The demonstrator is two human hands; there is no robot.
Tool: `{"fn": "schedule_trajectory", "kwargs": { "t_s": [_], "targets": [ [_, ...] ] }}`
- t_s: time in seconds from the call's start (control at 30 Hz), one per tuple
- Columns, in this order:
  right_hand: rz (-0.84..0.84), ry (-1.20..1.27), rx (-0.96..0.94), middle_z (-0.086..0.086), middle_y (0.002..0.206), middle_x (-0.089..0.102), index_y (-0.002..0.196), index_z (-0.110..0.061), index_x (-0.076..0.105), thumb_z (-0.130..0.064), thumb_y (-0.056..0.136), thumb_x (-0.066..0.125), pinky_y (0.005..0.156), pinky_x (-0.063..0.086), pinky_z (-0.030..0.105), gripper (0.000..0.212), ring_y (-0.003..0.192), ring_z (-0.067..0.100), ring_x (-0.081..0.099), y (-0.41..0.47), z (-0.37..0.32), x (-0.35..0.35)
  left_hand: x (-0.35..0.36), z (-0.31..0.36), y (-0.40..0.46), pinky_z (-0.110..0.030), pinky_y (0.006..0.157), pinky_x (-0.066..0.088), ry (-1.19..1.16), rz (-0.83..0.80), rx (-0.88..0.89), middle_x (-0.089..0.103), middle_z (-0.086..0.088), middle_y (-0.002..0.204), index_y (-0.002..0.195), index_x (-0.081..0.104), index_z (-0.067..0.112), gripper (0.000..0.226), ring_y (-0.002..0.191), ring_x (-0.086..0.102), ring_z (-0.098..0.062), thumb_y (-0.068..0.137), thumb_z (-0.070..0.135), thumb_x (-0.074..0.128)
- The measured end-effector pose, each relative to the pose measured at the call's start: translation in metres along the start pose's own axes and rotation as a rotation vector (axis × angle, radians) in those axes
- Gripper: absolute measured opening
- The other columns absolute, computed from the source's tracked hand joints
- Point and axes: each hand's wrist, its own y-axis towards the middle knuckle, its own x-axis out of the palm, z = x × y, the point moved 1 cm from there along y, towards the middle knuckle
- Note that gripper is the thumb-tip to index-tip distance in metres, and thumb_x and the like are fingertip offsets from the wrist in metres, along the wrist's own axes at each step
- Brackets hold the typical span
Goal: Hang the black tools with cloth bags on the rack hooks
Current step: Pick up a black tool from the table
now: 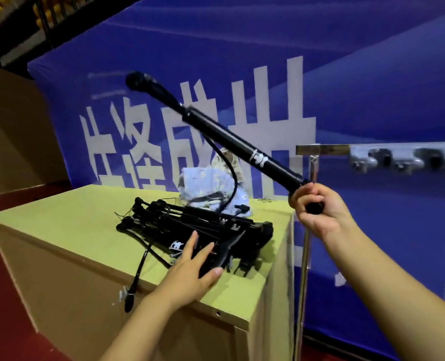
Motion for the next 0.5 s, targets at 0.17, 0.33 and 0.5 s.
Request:
{"fn": "schedule_trajectory", "kwargs": {
  "t_s": [0.17,0.33,0.5],
  "targets": [
    [-0.018,0.102,-0.060,0.010,0.052,0.050,0.099,0.000,0.055,0.034,0.035,0.053,0.027,0.034,0.017,0.073,0.036,0.020,0.054,-0.050,-0.046,-0.002,0.002,0.000,0.003,-0.032,0.113,0.023,0.035,0.017,0.002,-0.023,0.018,0.153,0.146,0.019,0.041,0.067,0.145,0.005,-0.010,0.088,0.058,0.047],
    [-0.046,0.080,-0.147,0.002,0.049,0.043,0.091,0.010,0.059,0.017,0.047,0.046,0.030,0.032,0.011,0.047,0.035,0.011,0.048,-0.097,-0.078,-0.010,-0.007,0.002,0.010,-0.045,0.115,0.020,0.196,0.044,-0.090,-0.009,-0.001,0.159,0.146,0.021,0.039,0.077,0.146,0.005,-0.024,0.077,0.069,0.038],
    [-0.208,-0.036,-0.272,0.001,0.064,0.043,0.088,0.002,0.056,0.019,0.029,0.062,0.025,0.030,0.014,0.062,0.033,0.006,0.043,-0.144,-0.099,-0.035,-0.065,0.100,0.017,-0.040,0.100,0.033,-0.378,0.630,-0.005,0.045,-0.008,0.140,0.137,0.042,0.017,0.073,0.130,0.040,-0.027,0.086,0.069,0.034]
  ]
}}
